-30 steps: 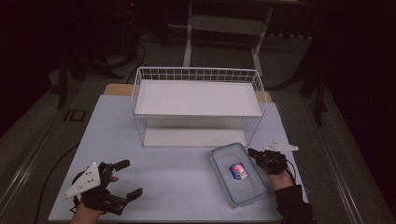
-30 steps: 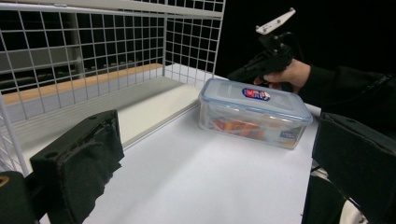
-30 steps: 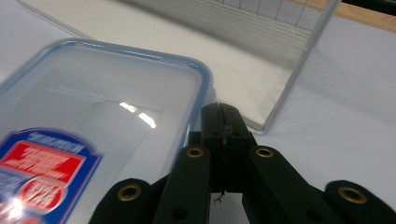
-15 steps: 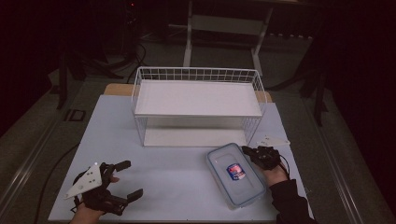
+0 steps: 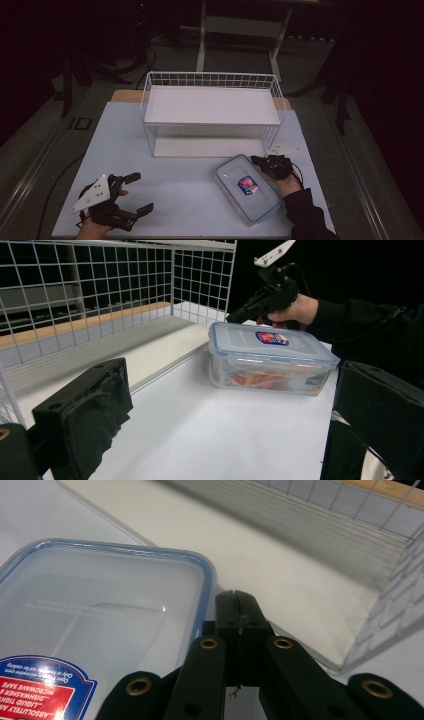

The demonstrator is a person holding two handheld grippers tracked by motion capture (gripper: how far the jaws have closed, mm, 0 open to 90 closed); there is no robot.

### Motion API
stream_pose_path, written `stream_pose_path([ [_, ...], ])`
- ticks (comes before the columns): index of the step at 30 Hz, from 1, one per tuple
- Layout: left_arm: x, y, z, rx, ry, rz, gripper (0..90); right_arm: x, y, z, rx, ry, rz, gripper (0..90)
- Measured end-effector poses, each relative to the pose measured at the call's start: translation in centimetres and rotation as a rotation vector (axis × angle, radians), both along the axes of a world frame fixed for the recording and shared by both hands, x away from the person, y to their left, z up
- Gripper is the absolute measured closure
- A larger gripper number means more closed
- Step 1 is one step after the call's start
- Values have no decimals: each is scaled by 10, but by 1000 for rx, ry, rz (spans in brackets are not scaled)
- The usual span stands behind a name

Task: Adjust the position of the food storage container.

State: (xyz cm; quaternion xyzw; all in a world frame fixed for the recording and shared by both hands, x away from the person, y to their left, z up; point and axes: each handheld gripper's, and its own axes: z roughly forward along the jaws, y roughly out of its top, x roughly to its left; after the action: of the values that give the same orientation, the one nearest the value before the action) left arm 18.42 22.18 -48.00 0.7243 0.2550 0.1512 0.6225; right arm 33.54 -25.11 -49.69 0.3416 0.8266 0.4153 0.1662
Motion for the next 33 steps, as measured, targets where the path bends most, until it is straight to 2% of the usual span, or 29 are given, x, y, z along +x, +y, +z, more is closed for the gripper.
stream_pose_path([
  [5, 0, 0, 0, 2, -1, -2, 11, 0, 10, 0, -4, -1, 48, 900],
  [12, 0, 0, 0, 5, -2, -4, 11, 0, 20, 1, -25, -2, 79, 900],
  [15, 0, -1, -1, 4, -1, -6, 11, -1, 28, 1, -31, 0, 118, 900],
  [18, 0, -1, -1, 4, 0, -6, 11, -1, 28, 1, -26, 0, 113, 900],
  [23, 0, -1, -1, 5, 1, -5, 11, -10, 15, 8, -10, -18, 72, 900],
  [33, 1, -4, -1, 11, 0, -7, 11, -61, -29, 21, 19, -15, 19, 900],
])
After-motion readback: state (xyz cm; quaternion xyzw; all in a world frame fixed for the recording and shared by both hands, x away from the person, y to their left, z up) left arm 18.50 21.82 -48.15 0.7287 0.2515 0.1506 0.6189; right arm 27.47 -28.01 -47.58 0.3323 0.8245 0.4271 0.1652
